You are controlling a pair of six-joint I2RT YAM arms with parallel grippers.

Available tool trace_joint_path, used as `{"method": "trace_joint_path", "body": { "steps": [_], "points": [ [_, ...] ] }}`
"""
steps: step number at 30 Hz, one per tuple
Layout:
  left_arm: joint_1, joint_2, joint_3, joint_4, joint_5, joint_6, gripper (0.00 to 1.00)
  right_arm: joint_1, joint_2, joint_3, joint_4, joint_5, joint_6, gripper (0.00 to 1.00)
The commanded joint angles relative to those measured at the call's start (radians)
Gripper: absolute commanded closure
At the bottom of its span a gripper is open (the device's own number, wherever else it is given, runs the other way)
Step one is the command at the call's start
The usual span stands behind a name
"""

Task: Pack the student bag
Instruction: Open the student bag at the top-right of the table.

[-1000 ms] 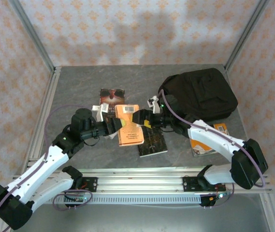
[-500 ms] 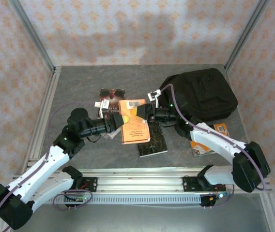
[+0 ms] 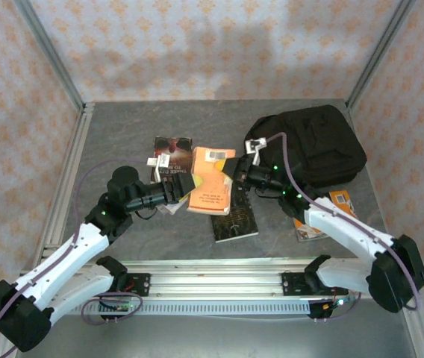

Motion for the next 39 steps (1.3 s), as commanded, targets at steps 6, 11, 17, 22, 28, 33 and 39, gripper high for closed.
{"method": "trace_joint_path", "body": {
  "steps": [6,11,17,22,28,33,39],
  "points": [
    [-0.028,0.0,-0.086,0.196,-0.285,-0.169,0.07,0.005,-0.184,-0.1,0.03,0.628,0.277,1.0],
    [-0.093,0.024,-0.095,0.255,-0.387,-0.169,0.07,0.011,-0.157,-0.085,0.069,0.648,0.305,1.0],
    [-0.171,0.086,-0.077,0.312,-0.457,-0.151,0.1,0.022,-0.126,-0.087,0.109,0.648,0.318,1.0],
    [-0.204,0.12,-0.06,0.355,-0.483,-0.137,0.16,0.036,-0.124,-0.101,0.124,0.664,0.325,1.0],
    [-0.24,0.185,-0.012,0.373,-0.496,-0.125,0.22,0.049,-0.122,-0.108,0.132,0.674,0.323,1.0],
    [-0.248,0.2,0.015,0.39,-0.498,-0.127,0.29,0.053,-0.127,-0.12,0.136,0.684,0.319,1.0],
    [-0.253,0.18,0.02,0.352,-0.529,-0.11,0.31,0.053,-0.135,-0.133,0.132,0.699,0.321,1.0]
  ]
}}
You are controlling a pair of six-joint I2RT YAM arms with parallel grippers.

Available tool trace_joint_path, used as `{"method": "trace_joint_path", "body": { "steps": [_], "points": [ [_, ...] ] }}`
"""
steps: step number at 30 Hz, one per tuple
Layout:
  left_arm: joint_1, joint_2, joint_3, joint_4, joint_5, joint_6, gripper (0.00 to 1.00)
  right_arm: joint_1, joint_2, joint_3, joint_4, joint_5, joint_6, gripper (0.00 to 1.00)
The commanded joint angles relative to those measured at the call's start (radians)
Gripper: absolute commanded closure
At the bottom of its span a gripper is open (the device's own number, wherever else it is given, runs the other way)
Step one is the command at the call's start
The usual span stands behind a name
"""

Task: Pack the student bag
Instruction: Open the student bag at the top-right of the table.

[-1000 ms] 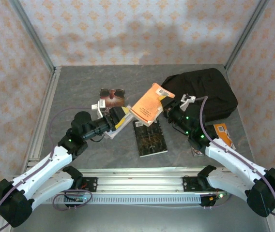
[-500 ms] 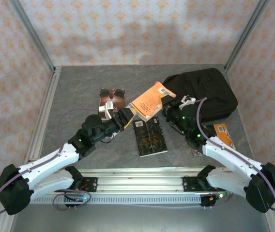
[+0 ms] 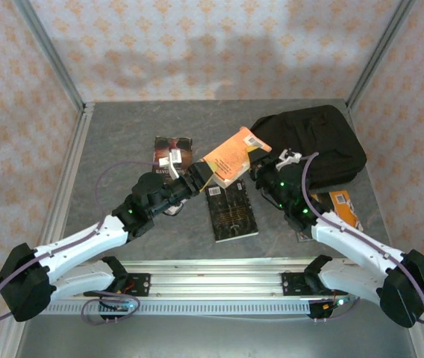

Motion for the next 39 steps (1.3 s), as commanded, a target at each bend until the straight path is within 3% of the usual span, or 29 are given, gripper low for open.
{"method": "trace_joint_path", "body": {
  "steps": [1,11,16,20,23,26,28,33,36,39],
  "points": [
    [-0.014,-0.011,0.036,0.015,-0.038,0.029,0.31,0.006,-0.016,0.002,0.08,0.025,0.012,1.0],
    [-0.048,0.097,0.096,0.051,-0.019,0.015,0.39,0.017,-0.001,0.005,0.096,0.032,0.013,1.0],
    [-0.048,0.082,0.096,0.024,-0.072,0.029,0.6,0.019,-0.009,0.004,0.078,0.046,0.006,1.0],
    [-0.048,0.076,0.104,-0.026,-0.098,0.04,0.87,0.025,-0.017,0.016,0.016,0.071,-0.01,1.0],
    [-0.047,0.084,0.105,-0.03,-0.092,0.042,1.0,0.026,-0.013,0.028,-0.021,0.077,-0.026,1.0],
    [-0.044,0.06,0.114,-0.087,-0.115,0.068,1.0,0.026,-0.025,0.085,-0.16,0.099,-0.127,0.51],
    [-0.037,0.023,0.14,-0.183,-0.145,0.117,1.0,0.025,-0.037,0.158,-0.361,0.159,-0.225,0.36],
    [-0.007,-0.038,0.289,-0.566,-0.221,0.302,1.0,0.007,0.05,0.408,-0.793,0.291,-0.591,0.29],
    [0.032,-0.02,0.389,-0.788,-0.266,0.379,1.0,-0.014,0.148,0.534,-0.911,0.324,-0.827,0.29],
    [0.099,0.0,0.428,-0.878,-0.232,0.412,1.0,-0.056,0.276,0.68,-1.028,0.341,-0.995,0.31]
  ]
}}
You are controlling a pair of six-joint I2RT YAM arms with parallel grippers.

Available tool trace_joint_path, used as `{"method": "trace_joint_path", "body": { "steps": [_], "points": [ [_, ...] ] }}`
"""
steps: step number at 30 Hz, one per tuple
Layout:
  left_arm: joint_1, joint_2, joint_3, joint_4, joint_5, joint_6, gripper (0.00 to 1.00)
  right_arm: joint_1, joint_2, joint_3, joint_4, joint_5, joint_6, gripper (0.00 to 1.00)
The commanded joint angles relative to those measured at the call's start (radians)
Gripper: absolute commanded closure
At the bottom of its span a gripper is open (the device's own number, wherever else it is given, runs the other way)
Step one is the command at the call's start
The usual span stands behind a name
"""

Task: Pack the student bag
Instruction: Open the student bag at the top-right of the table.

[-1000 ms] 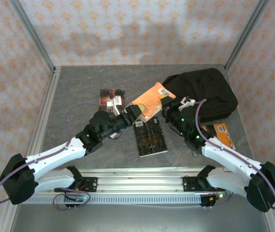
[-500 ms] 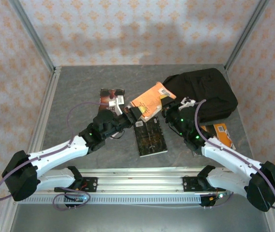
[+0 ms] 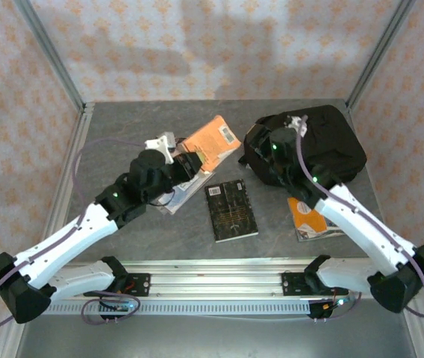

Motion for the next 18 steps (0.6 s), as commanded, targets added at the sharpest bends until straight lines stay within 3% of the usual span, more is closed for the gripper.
{"method": "trace_joint_path", "body": {
  "steps": [1,8,18],
  "points": [
    [0.068,0.011,0.051,-0.215,-0.024,0.112,1.0,-0.043,0.135,0.128,-0.269,0.065,-0.333,0.32],
    [0.147,0.058,0.052,-0.263,0.031,0.176,1.0,-0.118,0.416,0.39,-0.458,-0.001,-0.524,0.33],
    [0.212,0.125,0.035,-0.236,0.155,0.165,1.0,-0.156,0.58,0.453,-0.53,-0.03,-0.54,0.25]
  ]
}}
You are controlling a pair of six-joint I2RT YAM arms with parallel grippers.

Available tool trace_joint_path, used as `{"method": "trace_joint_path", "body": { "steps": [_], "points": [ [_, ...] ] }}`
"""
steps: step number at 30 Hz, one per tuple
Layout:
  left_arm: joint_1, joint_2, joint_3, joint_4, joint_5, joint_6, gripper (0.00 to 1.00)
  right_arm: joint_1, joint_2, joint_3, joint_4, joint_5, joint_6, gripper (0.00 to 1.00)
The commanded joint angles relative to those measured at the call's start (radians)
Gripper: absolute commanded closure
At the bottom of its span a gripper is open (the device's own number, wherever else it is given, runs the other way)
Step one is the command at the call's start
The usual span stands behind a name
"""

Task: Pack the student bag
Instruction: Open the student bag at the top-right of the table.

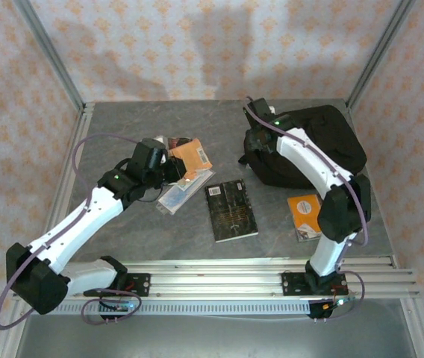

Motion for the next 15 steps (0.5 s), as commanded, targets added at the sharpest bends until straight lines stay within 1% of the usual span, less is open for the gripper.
{"method": "trace_joint_path", "body": {
  "steps": [1,5,8,11,13,15],
  "points": [
    [0.023,-0.002,0.003,0.04,0.055,0.015,1.0,0.001,0.008,0.027,-0.061,0.007,-0.033,0.25],
    [0.037,-0.003,-0.008,0.05,0.069,0.005,1.0,-0.013,0.019,0.004,-0.048,0.047,-0.032,0.31],
    [0.041,0.001,-0.01,0.054,0.073,0.001,1.0,-0.039,0.017,-0.013,-0.033,0.056,-0.012,0.43],
    [0.046,0.009,-0.008,0.062,0.087,-0.008,1.0,-0.063,0.026,-0.022,-0.019,0.017,-0.006,0.52],
    [0.047,0.015,-0.003,0.071,0.098,-0.015,1.0,-0.066,0.039,-0.016,-0.022,0.007,-0.005,0.59],
    [0.047,0.023,0.001,0.08,0.11,-0.02,1.0,-0.067,0.046,-0.012,-0.016,0.0,-0.007,0.74]
  ]
}}
